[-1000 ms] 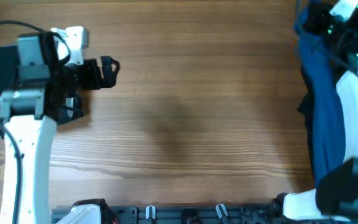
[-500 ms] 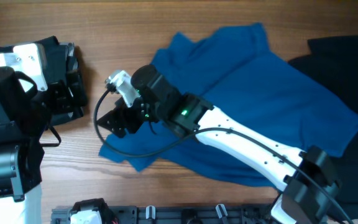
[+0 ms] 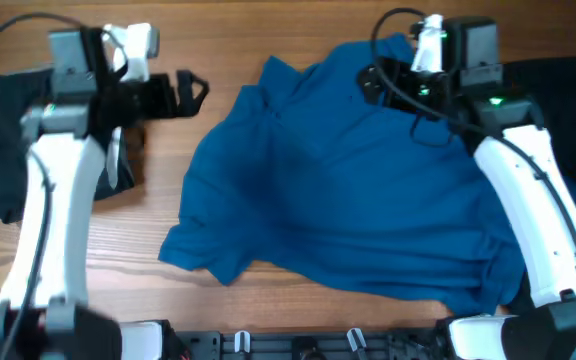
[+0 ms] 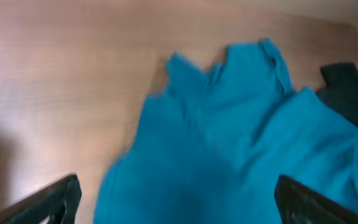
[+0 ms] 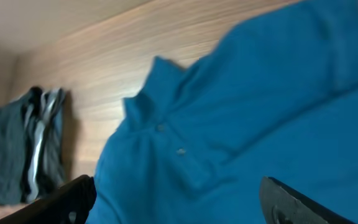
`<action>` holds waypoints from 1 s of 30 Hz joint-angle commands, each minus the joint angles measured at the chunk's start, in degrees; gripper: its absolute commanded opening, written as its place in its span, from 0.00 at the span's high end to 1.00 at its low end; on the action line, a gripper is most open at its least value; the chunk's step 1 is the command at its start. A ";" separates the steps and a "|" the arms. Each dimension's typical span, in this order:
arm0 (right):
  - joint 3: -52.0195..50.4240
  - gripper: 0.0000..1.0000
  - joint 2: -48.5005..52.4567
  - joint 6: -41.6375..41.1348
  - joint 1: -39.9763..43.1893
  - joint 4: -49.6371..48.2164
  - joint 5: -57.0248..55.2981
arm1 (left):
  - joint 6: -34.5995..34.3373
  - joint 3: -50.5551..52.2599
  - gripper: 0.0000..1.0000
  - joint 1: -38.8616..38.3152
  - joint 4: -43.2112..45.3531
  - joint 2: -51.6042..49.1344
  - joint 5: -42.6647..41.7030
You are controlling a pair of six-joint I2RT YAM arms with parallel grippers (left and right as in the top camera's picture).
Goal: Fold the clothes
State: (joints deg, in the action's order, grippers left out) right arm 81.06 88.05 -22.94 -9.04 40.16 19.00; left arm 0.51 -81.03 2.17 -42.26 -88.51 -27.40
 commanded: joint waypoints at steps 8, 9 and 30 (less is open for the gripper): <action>0.26 0.11 -0.17 0.85 3.76 0.04 -2.99 | 0.09 -0.52 0.96 -15.72 28.61 -32.15 -3.21; 0.22 0.11 -0.15 1.29 3.76 0.07 -2.99 | -0.61 -0.52 0.96 -16.57 29.53 -33.88 -1.99; -0.02 0.10 3.74 4.92 3.78 7.13 -10.54 | -11.93 -0.63 0.82 -5.03 26.43 -25.20 5.20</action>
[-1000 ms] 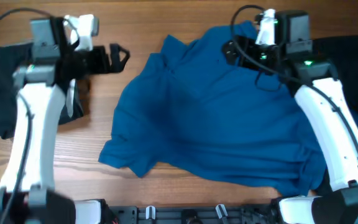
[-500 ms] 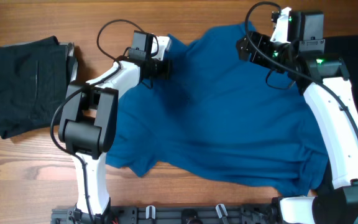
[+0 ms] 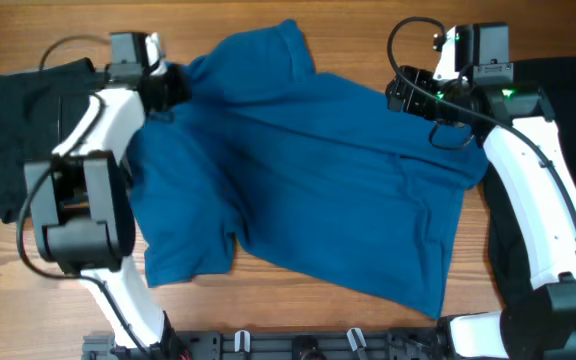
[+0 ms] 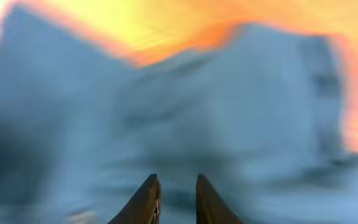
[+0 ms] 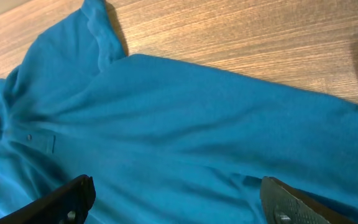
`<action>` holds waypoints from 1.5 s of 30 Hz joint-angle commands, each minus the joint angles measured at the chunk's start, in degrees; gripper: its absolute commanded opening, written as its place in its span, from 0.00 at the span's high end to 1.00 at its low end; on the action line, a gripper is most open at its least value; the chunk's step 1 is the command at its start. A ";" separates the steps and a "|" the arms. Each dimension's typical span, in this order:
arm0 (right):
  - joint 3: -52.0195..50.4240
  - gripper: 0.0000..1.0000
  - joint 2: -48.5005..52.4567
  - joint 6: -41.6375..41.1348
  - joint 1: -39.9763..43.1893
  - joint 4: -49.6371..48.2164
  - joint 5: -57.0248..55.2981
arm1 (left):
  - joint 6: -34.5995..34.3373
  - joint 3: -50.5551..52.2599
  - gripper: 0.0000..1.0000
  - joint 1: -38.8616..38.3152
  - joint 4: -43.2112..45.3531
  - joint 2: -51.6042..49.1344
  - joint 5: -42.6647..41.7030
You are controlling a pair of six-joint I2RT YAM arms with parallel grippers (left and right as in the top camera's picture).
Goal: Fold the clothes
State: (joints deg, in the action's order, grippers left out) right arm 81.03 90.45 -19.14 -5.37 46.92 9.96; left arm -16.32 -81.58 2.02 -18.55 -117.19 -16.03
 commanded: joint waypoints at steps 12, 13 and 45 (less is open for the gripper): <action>0.00 0.09 2.03 1.20 0.09 3.41 -4.87 | 8.94 -0.09 0.94 -12.83 12.15 -13.35 6.58; -0.07 0.09 2.03 1.25 0.09 3.56 -5.73 | 7.80 -0.09 0.95 -11.63 10.23 -13.35 9.31; 0.92 0.96 40.59 -13.14 14.88 -46.90 -5.14 | 9.92 -0.20 0.28 -4.55 -4.46 -1.86 -17.14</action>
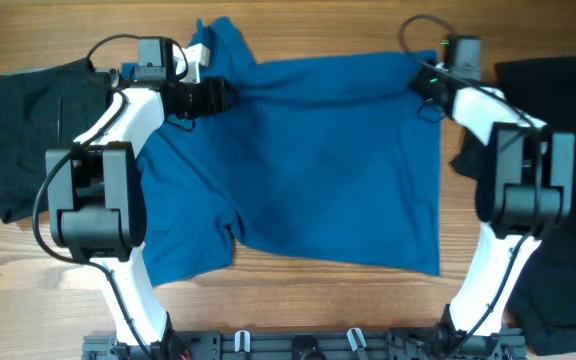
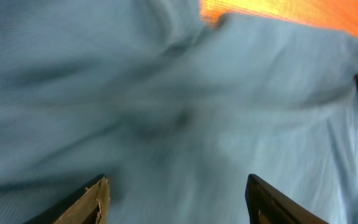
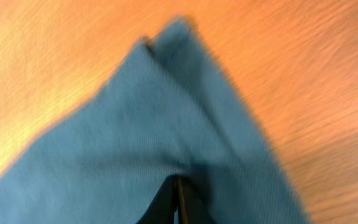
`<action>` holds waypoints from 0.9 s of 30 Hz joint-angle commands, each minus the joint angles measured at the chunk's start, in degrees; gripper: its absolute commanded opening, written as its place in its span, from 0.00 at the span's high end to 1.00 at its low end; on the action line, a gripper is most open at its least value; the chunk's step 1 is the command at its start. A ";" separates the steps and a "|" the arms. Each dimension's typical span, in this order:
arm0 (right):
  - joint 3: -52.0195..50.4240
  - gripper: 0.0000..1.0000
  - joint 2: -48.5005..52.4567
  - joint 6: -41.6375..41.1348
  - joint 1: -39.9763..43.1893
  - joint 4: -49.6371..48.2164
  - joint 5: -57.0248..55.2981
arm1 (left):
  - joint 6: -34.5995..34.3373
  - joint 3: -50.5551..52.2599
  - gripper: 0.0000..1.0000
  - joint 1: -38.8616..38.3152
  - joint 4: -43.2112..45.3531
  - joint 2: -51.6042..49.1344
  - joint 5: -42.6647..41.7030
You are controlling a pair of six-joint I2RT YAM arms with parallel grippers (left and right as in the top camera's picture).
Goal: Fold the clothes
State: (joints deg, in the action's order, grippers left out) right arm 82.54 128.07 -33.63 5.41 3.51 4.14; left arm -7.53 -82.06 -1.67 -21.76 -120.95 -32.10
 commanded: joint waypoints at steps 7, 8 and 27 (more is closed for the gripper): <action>7.48 0.76 -2.49 17.59 6.82 2.32 16.11 | 2.32 0.24 0.25 -0.57 -2.03 3.61 -0.76; 7.93 0.69 -5.11 17.84 6.78 5.79 17.38 | 3.98 0.17 0.25 -0.39 -2.10 4.61 -0.55; -2.93 0.95 -7.89 28.70 7.32 40.96 12.98 | 4.37 0.20 0.28 -0.74 -10.64 6.73 3.69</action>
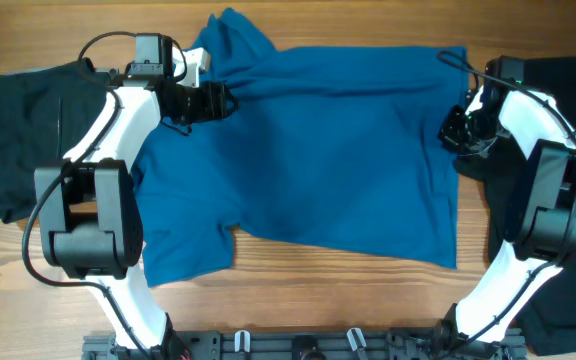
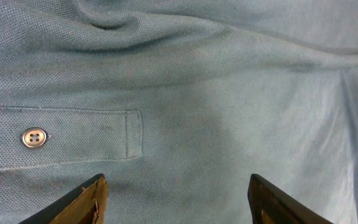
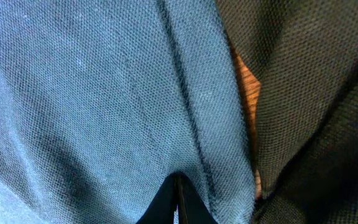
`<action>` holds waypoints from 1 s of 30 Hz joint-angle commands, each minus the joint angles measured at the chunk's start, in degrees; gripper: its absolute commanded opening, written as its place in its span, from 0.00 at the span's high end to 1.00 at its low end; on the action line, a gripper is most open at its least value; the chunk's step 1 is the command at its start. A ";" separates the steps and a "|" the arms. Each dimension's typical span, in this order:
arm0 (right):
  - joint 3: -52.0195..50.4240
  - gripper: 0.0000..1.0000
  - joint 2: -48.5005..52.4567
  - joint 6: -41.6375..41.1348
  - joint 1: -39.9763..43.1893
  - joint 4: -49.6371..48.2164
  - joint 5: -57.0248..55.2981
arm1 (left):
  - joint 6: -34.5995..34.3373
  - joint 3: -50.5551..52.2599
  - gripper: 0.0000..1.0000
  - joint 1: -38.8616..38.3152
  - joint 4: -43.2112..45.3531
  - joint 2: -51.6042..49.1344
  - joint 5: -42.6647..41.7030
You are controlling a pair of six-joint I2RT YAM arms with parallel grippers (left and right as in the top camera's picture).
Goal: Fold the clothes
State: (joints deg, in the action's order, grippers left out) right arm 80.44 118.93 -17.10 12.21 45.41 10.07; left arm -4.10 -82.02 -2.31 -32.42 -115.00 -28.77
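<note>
A blue polo shirt (image 1: 308,150) lies spread across the wooden table, collar bunched at the top left. My left gripper (image 1: 218,100) hovers open just over the chest by the collar; the left wrist view shows its wide-apart fingers (image 2: 92,199) above the placket and a white button (image 2: 35,137). My right gripper (image 1: 455,130) sits at the shirt's right edge, shut on the fabric beside the hem (image 3: 185,112), with its tips (image 3: 178,186) pinched together.
A dark garment (image 1: 548,90) lies under the right arm and touches the shirt's right edge; it shows as dark knit (image 3: 303,93) in the right wrist view. Another dark garment (image 1: 18,120) lies at the far left. The table's front rail (image 1: 298,345) runs along the bottom.
My right gripper, then shut on the shirt's top right corner, is now lower on the right edge, still shut on the fabric. The left gripper stays open by the collar.
The shirt first lay crumpled mid-table with both grippers open above it. Then the left gripper's fingers were close together at the collar and the shirt reached further left. Later it lay spread, left open, right shut on the top right corner, now on the right edge.
</note>
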 commanded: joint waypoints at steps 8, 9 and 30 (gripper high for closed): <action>1.73 0.85 -7.82 2.97 6.21 -3.54 4.00 | 0.94 0.15 0.26 -0.11 0.31 0.79 0.37; 1.64 0.85 -7.67 2.99 6.82 -3.67 3.54 | 0.94 0.15 0.26 -0.11 0.46 0.79 0.37; 6.01 0.92 3.98 7.93 27.76 -12.92 6.86 | 0.90 0.15 0.22 -0.11 0.39 0.79 0.33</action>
State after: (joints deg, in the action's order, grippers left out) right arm 83.92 122.10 -17.17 36.71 31.90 4.82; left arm -4.10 -82.00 -2.31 -32.14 -115.00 -28.56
